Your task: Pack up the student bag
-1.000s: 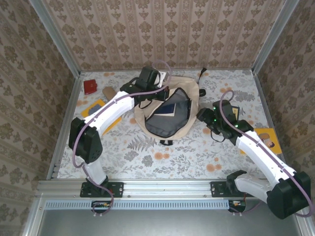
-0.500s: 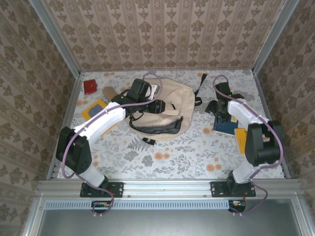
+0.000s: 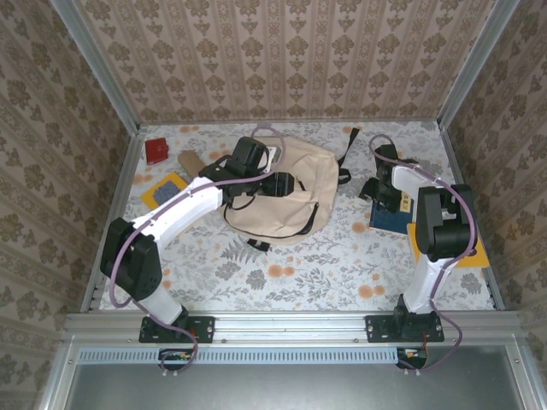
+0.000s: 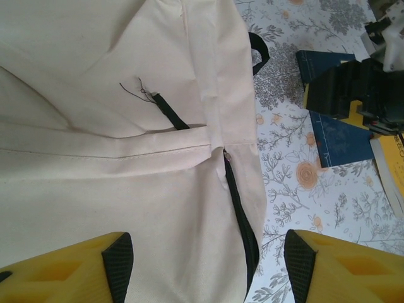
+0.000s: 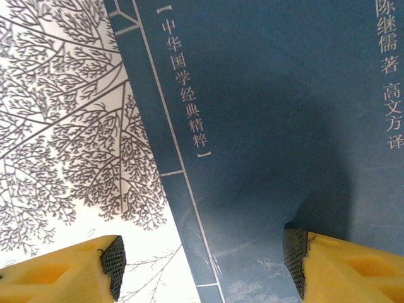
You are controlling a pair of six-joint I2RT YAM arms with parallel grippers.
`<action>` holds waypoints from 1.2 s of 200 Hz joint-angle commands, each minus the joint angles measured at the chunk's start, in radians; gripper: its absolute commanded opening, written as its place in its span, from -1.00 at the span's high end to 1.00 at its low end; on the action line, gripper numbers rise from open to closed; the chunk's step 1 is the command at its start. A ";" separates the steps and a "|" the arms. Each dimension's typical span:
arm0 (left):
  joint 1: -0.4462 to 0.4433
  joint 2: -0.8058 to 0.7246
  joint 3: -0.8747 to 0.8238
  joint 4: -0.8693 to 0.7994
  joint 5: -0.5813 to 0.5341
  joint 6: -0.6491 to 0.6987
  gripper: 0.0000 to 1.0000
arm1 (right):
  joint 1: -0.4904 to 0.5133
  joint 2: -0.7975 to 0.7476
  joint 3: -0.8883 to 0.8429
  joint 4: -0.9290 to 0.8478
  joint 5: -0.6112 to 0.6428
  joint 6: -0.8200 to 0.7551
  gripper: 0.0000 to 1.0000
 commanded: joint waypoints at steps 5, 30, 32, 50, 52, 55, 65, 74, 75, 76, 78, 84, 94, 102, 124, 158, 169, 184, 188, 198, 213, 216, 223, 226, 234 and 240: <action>-0.014 0.033 0.055 -0.017 -0.046 -0.030 -0.35 | 0.045 -0.016 -0.081 -0.025 -0.165 0.041 -0.43; -0.021 0.047 0.068 -0.022 -0.052 -0.040 -0.35 | 0.097 -0.068 -0.147 0.006 -0.240 0.091 -0.42; -0.022 0.048 0.068 -0.021 -0.053 -0.041 -0.35 | 0.103 -0.073 -0.153 0.010 -0.245 0.096 -0.42; -0.026 0.054 0.066 -0.021 -0.055 -0.048 -0.35 | 0.162 -0.121 -0.214 0.046 -0.284 0.150 -0.42; -0.027 0.055 0.066 -0.021 -0.056 -0.048 -0.35 | 0.171 -0.126 -0.221 0.049 -0.290 0.155 -0.41; -0.028 0.057 0.067 -0.020 -0.056 -0.050 -0.35 | 0.183 -0.134 -0.231 0.051 -0.297 0.162 -0.42; -0.031 0.060 0.067 -0.018 -0.057 -0.052 -0.35 | 0.223 -0.155 -0.252 0.076 -0.309 0.186 -0.40; -0.034 0.065 0.070 -0.017 -0.056 -0.056 -0.35 | 0.254 -0.175 -0.267 0.086 -0.319 0.198 -0.39; -0.033 0.065 0.070 -0.017 -0.056 -0.056 -0.35 | 0.257 -0.179 -0.268 0.087 -0.320 0.199 -0.39; -0.034 0.065 0.071 -0.017 -0.056 -0.057 -0.35 | 0.260 -0.182 -0.270 0.088 -0.322 0.199 -0.39; -0.035 0.065 0.072 -0.018 -0.055 -0.056 -0.35 | 0.263 -0.187 -0.272 0.090 -0.324 0.199 -0.38; -0.037 0.070 0.075 -0.017 -0.052 -0.058 -0.35 | 0.271 -0.205 -0.275 0.088 -0.328 0.201 -0.37; -0.043 0.075 0.082 -0.019 -0.047 -0.058 -0.35 | 0.273 -0.241 -0.277 0.075 -0.318 0.195 -0.37; -0.048 0.081 0.090 -0.022 -0.045 -0.058 -0.35 | 0.266 -0.276 -0.268 0.049 -0.282 0.177 -0.37; -0.068 0.089 0.109 -0.035 -0.044 -0.057 -0.35 | 0.214 -0.358 -0.238 -0.037 -0.176 0.118 -0.43; -0.110 0.117 0.144 -0.048 -0.040 -0.078 -0.35 | 0.070 -0.390 -0.237 -0.081 -0.142 0.033 -0.44; -0.130 0.137 0.160 -0.048 -0.030 -0.092 -0.34 | 0.039 -0.379 -0.240 -0.093 -0.124 0.009 -0.45; -0.161 0.178 0.191 -0.054 -0.018 -0.110 -0.32 | 0.003 -0.363 -0.255 -0.091 -0.113 -0.017 -0.45; -0.170 0.191 0.200 -0.057 -0.016 -0.116 -0.32 | -0.006 -0.358 -0.258 -0.088 -0.113 -0.021 -0.45; -0.192 0.227 0.227 -0.061 -0.008 -0.131 -0.31 | -0.023 -0.344 -0.267 -0.085 -0.115 -0.035 -0.46; -0.222 0.286 0.269 -0.066 0.010 -0.164 -0.29 | -0.040 -0.316 -0.273 -0.080 -0.118 -0.055 -0.46; -0.228 0.299 0.278 -0.067 0.013 -0.175 -0.28 | -0.042 -0.310 -0.273 -0.079 -0.121 -0.061 -0.46; -0.240 0.327 0.296 -0.068 0.020 -0.198 -0.26 | -0.045 -0.296 -0.275 -0.078 -0.130 -0.073 -0.46; -0.244 0.340 0.306 -0.069 0.024 -0.206 -0.25 | -0.046 -0.289 -0.275 -0.078 -0.132 -0.078 -0.46; -0.254 0.371 0.327 -0.074 0.030 -0.239 -0.23 | -0.046 -0.275 -0.275 -0.079 -0.138 -0.087 -0.45; -0.260 0.393 0.339 -0.074 0.031 -0.262 -0.21 | -0.046 -0.266 -0.276 -0.075 -0.140 -0.091 -0.44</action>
